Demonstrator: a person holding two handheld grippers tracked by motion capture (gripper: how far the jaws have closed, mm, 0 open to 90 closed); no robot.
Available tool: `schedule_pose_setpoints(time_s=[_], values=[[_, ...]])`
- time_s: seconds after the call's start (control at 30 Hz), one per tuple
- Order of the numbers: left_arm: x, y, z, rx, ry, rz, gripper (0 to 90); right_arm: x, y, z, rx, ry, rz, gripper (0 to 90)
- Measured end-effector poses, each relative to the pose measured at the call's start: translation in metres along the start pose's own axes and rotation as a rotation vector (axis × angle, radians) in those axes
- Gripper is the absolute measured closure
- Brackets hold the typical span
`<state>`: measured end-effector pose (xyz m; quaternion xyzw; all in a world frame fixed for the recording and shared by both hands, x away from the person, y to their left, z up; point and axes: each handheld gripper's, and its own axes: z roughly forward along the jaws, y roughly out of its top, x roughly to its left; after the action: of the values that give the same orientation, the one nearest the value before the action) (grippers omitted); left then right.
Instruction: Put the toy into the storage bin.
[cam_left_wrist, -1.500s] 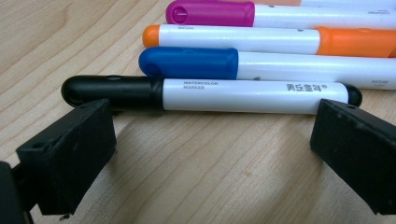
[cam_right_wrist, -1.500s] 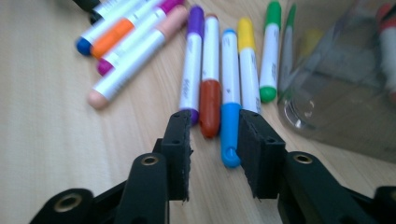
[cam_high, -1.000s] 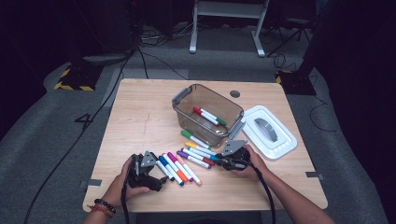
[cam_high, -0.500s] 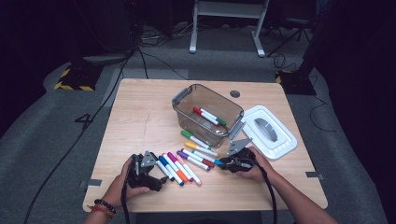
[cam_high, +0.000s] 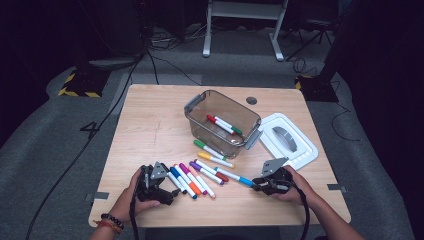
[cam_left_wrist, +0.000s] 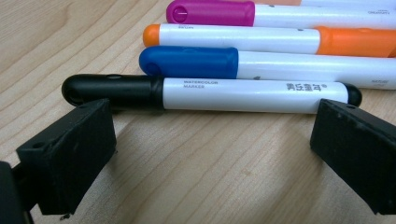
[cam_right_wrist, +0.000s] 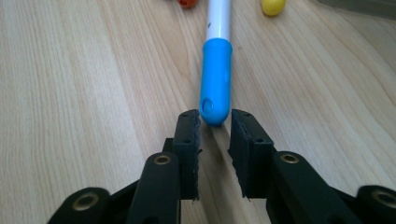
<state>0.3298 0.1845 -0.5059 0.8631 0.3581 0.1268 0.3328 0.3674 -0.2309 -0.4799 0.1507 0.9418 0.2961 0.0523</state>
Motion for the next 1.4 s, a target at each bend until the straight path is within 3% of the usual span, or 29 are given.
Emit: schedule_pose_setpoints(time_s=[0.13, 0.3, 0.63, 0.8, 1.1, 1.4], values=[[0.000, 0.000, 0.000, 0.000, 0.001, 0.003, 0.5, 0.000, 0.000, 0.002, -0.017, -0.009, 0.003, 63.8], [0.000, 0.000, 0.000, 0.001, 0.000, 0.005, 0.5, 0.001, 0.010, 0.011, -0.042, -0.006, -0.006, 62.2], [0.001, 0.000, 0.000, 0.001, -0.001, 0.007, 0.5, -0.005, 0.025, 0.024, -0.066, -0.016, 0.030, 59.4], [0.001, 0.000, 0.000, 0.001, -0.001, 0.008, 0.5, -0.007, 0.025, 0.027, -0.092, -0.022, 0.030, 72.7], [0.000, 0.000, 0.000, 0.001, -0.001, 0.005, 0.5, -0.008, 0.016, 0.018, -0.079, -0.027, 0.003, 73.8], [0.000, 0.000, 0.000, 0.000, -0.002, 0.002, 0.5, -0.007, 0.015, -0.006, -0.159, -0.058, 0.011, 73.8]])
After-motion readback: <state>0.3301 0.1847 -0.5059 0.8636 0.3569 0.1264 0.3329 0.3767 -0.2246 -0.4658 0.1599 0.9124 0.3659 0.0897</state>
